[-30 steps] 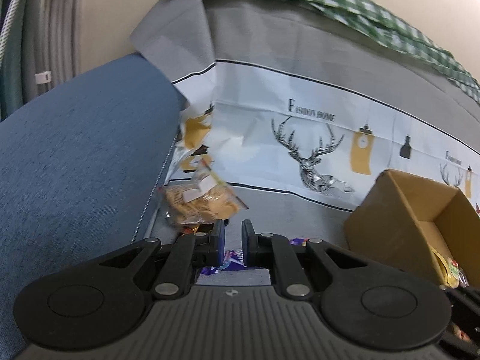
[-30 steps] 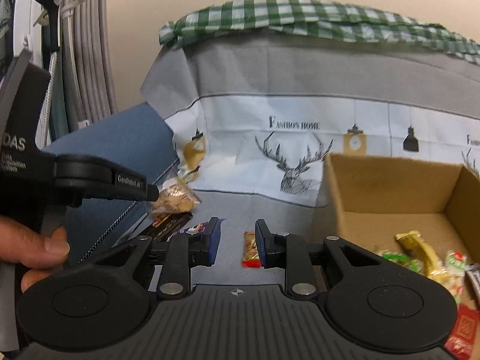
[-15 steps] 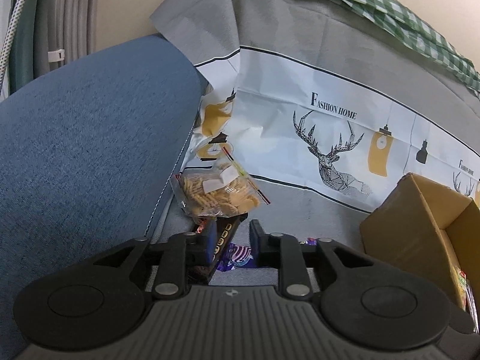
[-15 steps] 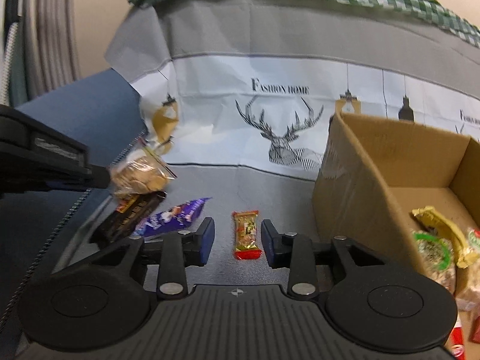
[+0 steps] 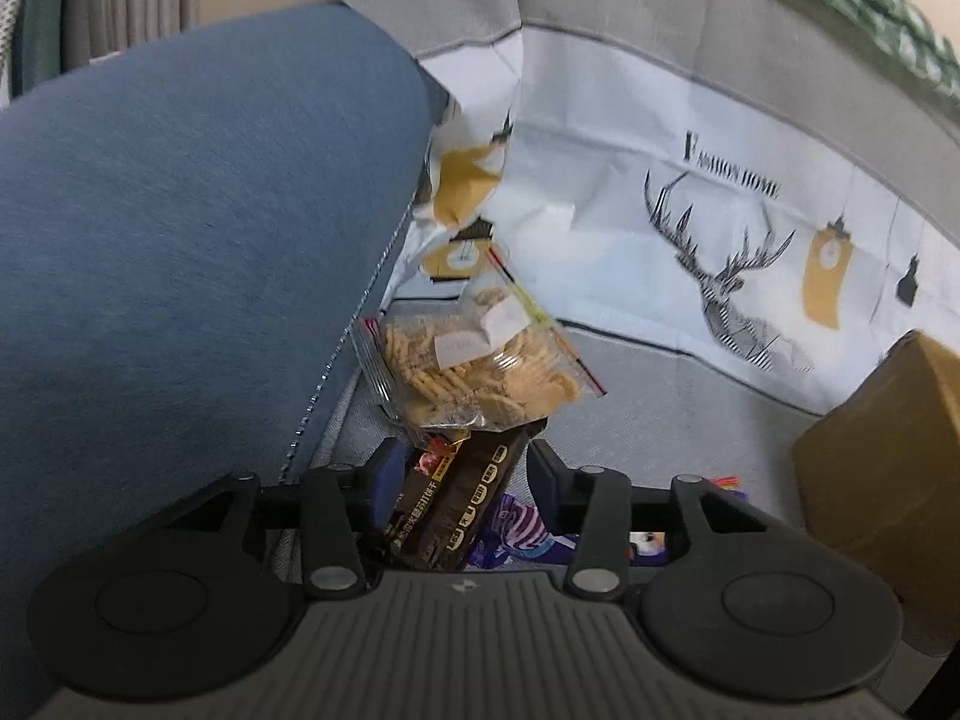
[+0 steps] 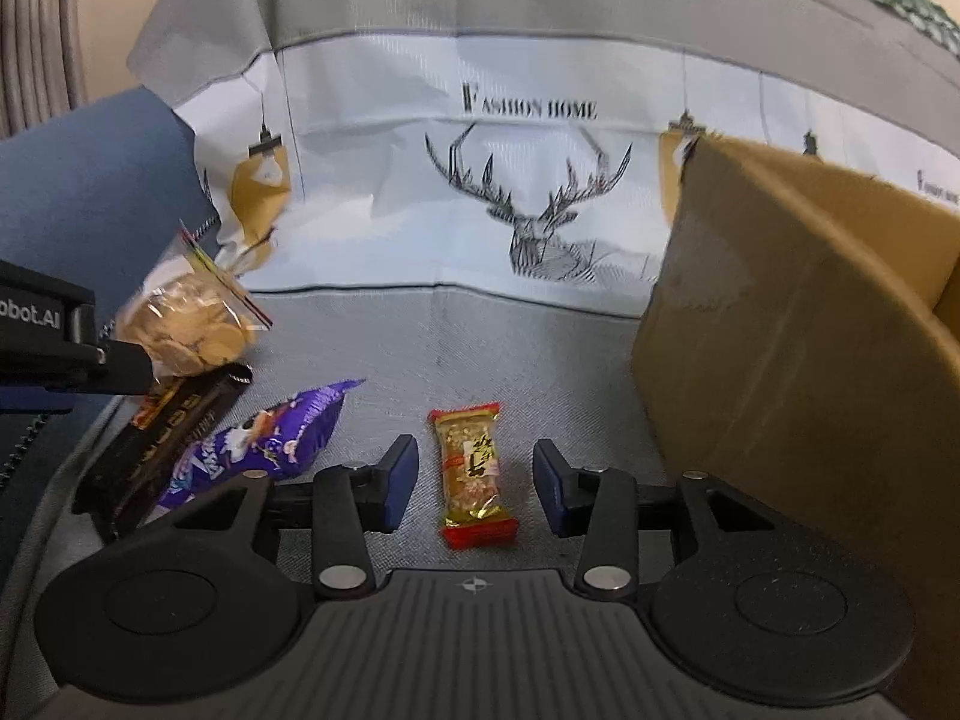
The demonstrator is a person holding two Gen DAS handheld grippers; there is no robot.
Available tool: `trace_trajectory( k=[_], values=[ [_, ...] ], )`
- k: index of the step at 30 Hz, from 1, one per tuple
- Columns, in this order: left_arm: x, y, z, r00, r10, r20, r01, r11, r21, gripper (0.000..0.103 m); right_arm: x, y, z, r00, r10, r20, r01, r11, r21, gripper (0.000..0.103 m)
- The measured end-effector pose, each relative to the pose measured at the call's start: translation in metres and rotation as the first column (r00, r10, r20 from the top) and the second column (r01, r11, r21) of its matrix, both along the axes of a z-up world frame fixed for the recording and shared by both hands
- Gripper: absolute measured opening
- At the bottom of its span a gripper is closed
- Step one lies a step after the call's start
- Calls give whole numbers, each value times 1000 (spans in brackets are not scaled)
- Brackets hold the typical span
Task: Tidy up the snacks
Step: 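Close left tool on dark chocolate bar while right tool closes on red-gold cake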
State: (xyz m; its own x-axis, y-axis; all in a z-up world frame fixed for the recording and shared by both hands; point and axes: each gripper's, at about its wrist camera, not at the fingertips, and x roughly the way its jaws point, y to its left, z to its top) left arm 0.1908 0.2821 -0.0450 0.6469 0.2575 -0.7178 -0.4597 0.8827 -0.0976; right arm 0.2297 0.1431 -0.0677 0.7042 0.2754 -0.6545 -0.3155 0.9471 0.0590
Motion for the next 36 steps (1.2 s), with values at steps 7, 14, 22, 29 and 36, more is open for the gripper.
trace_trajectory(
  k=[7,14,22,29,36],
  values=[
    [19,-1,-21,998,-2,-65,3,1000,12,67,4,6,-7,1000,16,8,-16,999,-41,44],
    [20,1,-27,995,4,-103,-2,1000,23,62,0,5,-7,998,59,12,-59,997,-52,21],
    [10,-7,-29,988,-51,-148,56,998,33,45,-14,-7,3,996,87,-13,-87,996,-28,19],
    [-14,-19,-19,978,-97,-184,96,995,-15,44,-42,-28,20,987,144,-69,-143,990,21,18],
    [-58,-40,-10,949,-212,-232,195,976,-97,44,-87,-44,34,940,312,-137,-310,950,36,18]
  ],
)
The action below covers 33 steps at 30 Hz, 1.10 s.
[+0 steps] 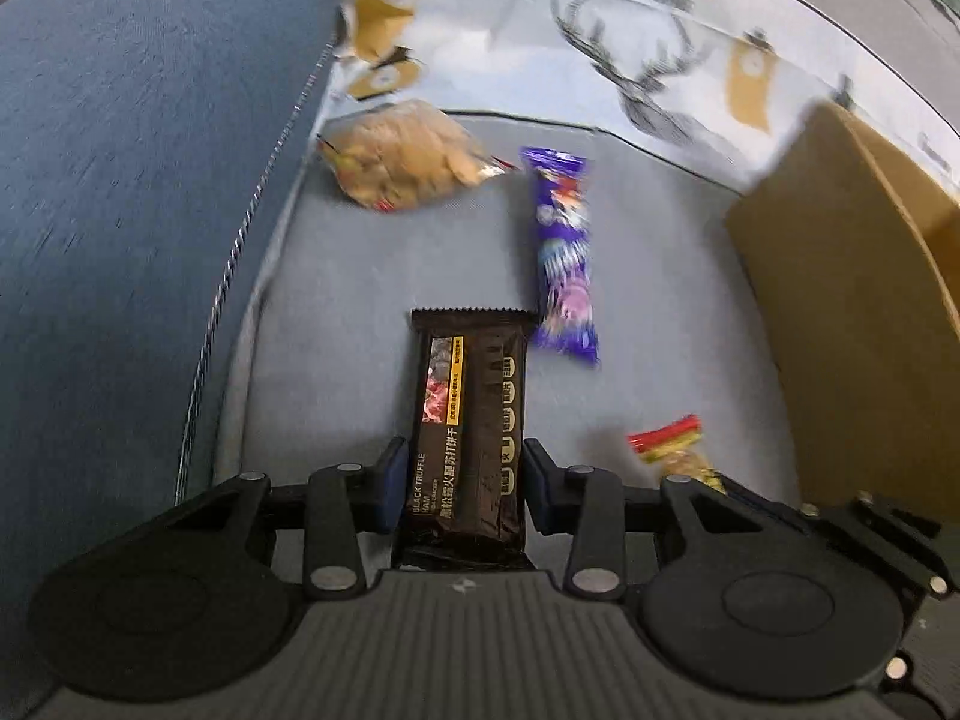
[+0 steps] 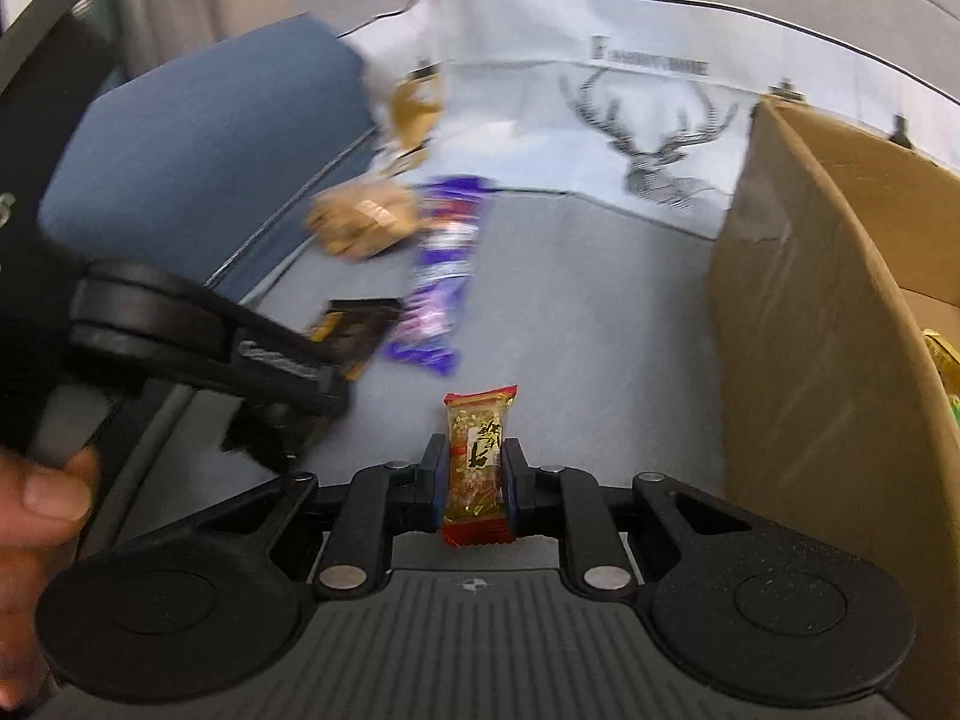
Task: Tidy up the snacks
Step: 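Close left tool on dark chocolate bar while right tool closes on red-gold cake, then carry the chocolate bar and red-gold cake up over the cardboard box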
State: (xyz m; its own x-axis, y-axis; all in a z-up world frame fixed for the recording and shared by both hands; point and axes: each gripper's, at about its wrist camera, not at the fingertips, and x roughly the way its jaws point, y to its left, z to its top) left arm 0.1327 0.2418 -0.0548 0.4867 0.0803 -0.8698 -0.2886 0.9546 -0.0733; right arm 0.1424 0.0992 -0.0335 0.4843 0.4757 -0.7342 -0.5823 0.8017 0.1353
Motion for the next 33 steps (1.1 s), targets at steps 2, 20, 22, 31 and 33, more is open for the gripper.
trace_trajectory(
  k=[2,20,22,31,33],
  values=[
    [-14,-3,3,1000,-9,4,9,1000,-15,44,-14,-4,4,1000,30,-4,-30,1000,-3,18],
    [-34,-9,-3,997,-27,-78,23,998,-58,52,-69,-36,-14,994,98,-42,-97,995,11,20],
    [-30,-12,-5,995,-34,-90,30,998,-46,52,-67,-38,-16,994,93,-55,-93,996,14,21],
    [-24,-19,-9,992,-56,-109,55,998,-11,54,-73,-27,-20,990,137,-25,-138,990,-41,22],
    [-24,-21,-9,992,-63,-111,63,998,-2,54,-74,-26,-19,990,138,-18,-139,989,-45,20]
  ],
)
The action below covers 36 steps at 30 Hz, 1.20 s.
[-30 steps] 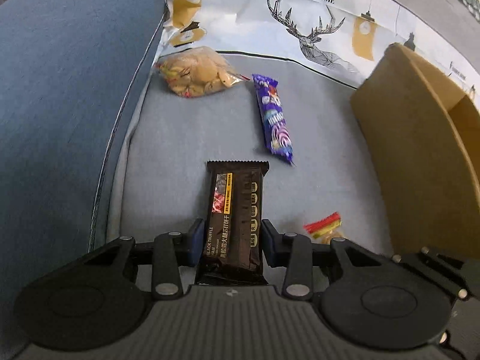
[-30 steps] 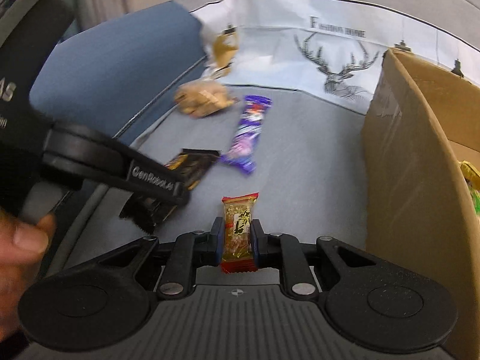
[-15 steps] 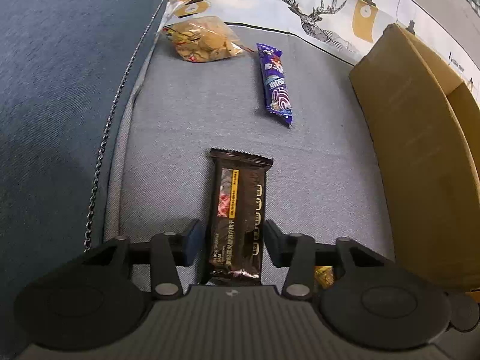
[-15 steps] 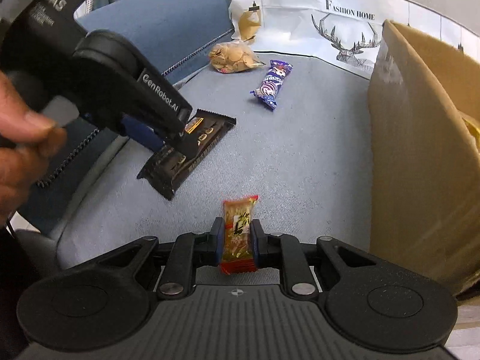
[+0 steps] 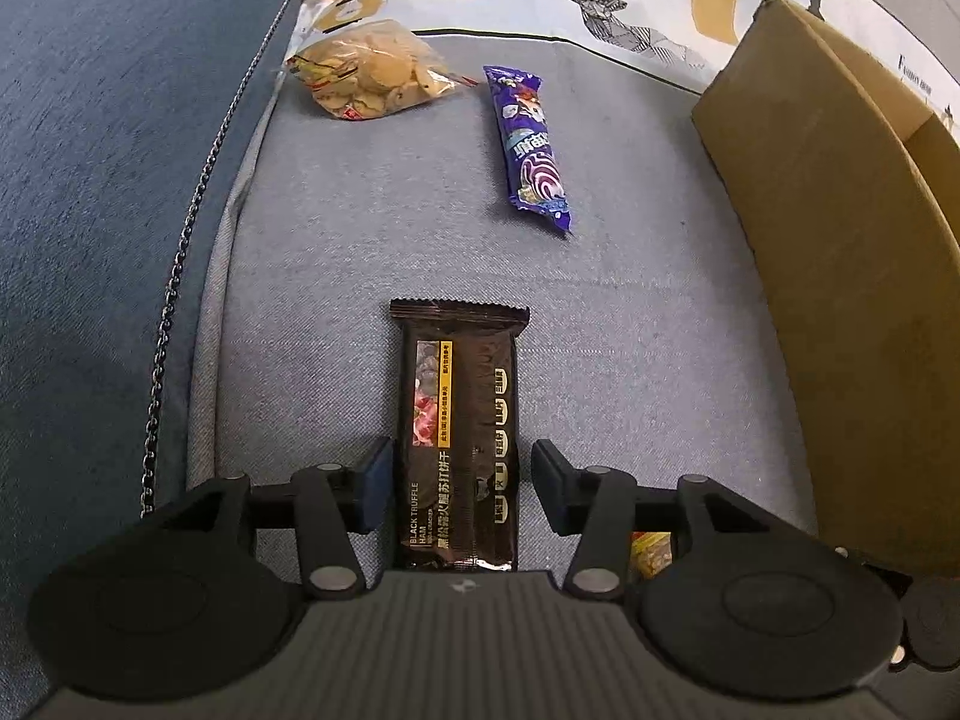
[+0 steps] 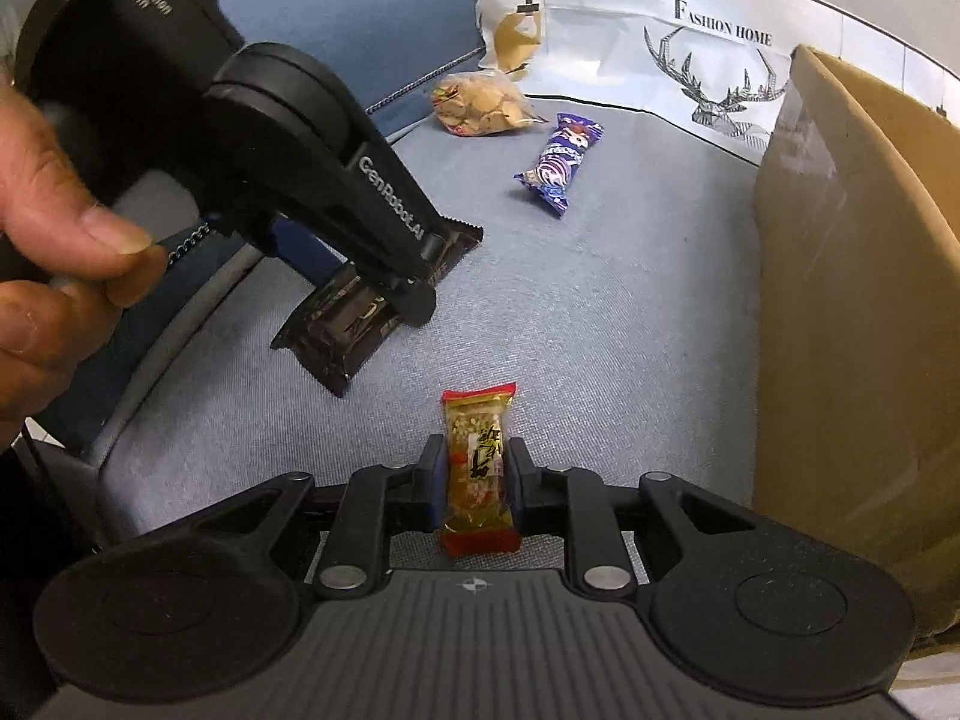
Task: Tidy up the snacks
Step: 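Carry the chocolate bar and red-gold cake up over the cardboard box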
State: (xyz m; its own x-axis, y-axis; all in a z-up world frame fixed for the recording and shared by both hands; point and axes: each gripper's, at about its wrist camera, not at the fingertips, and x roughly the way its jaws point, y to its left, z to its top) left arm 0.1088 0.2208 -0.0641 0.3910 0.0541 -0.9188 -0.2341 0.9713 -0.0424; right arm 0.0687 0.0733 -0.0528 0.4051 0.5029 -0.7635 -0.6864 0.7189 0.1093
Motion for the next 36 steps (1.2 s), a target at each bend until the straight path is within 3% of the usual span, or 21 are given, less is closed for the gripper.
trace_trajectory(
  k=[5,14,29,36],
  values=[
    [-1,2,2,1000,4,8,-4,1000,5,43,0,-3,3,999,-27,44,27,1000,-3,19],
    [-1,3,2,1000,-3,4,3,1000,0,43,6,-11,-3,997,-71,12,71,997,-20,20],
    [0,2,1,1000,-16,-1,16,1000,12,44,1,-6,-1,997,-61,37,63,997,-34,19],
    [-1,3,6,1000,-8,30,8,1000,10,43,-4,-10,8,994,-69,86,69,998,8,18]
  ],
)
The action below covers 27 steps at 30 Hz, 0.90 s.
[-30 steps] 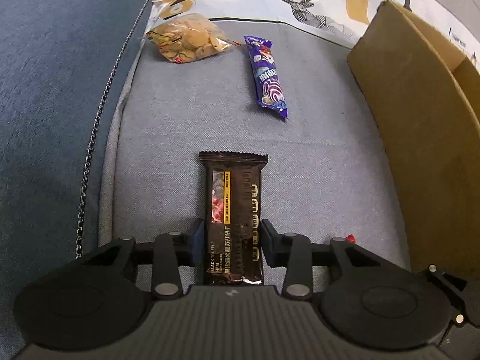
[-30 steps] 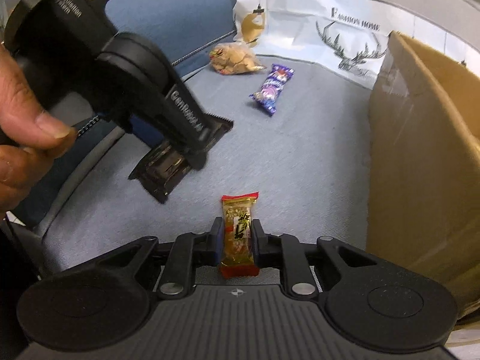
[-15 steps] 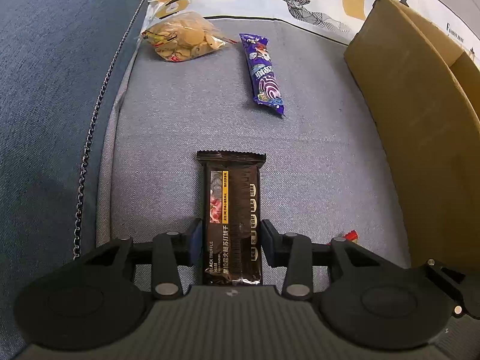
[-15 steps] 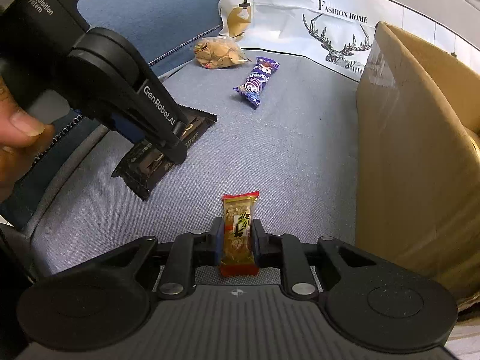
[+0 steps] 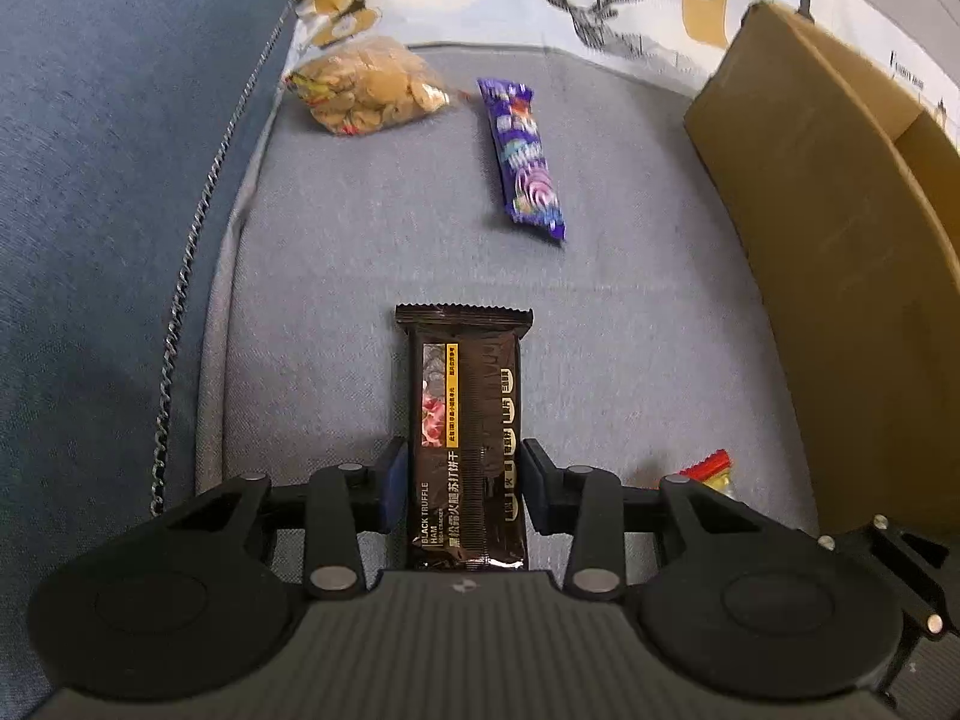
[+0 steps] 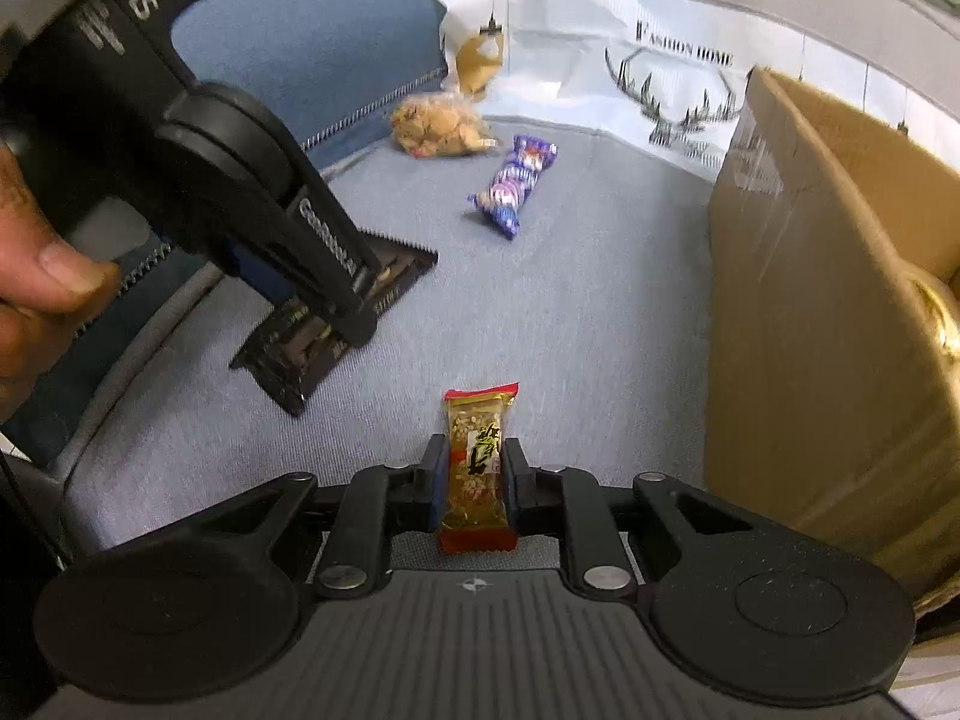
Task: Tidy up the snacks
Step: 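Carry the chocolate bar and red-gold cake up over the cardboard box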
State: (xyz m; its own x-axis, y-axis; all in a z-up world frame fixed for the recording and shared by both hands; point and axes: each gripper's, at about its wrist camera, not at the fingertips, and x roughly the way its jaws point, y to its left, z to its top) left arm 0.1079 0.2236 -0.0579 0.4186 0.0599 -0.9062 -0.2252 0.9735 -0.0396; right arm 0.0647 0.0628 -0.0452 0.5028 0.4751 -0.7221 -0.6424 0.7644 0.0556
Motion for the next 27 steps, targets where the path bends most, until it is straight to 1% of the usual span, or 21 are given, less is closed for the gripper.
trace_trajectory(
  k=[3,7,13,16,20,25,27],
  values=[
    [-4,2,10,998,15,56,-14,1000,-13,43,-3,-4,9,999,-6,42,5,1000,29,18],
    [-13,0,27,989,19,146,-17,1000,-13,43,-7,-11,28,996,-30,83,23,997,80,18],
    [-24,-10,56,958,14,287,-17,1000,8,43,-18,-26,62,979,-35,199,6,989,145,18],
    [-28,-16,68,935,9,355,-16,1000,16,43,-18,-39,80,967,-57,249,11,983,182,18],
    [-30,-28,83,895,-16,446,-1,999,39,43,-14,-63,109,945,-112,309,33,967,252,18],
    [-32,-45,99,835,-43,548,25,999,40,43,7,-101,147,910,-204,360,82,942,326,18],
    [-30,-53,104,811,-54,582,39,998,39,43,20,-118,156,899,-233,372,101,934,343,18]
  ],
)
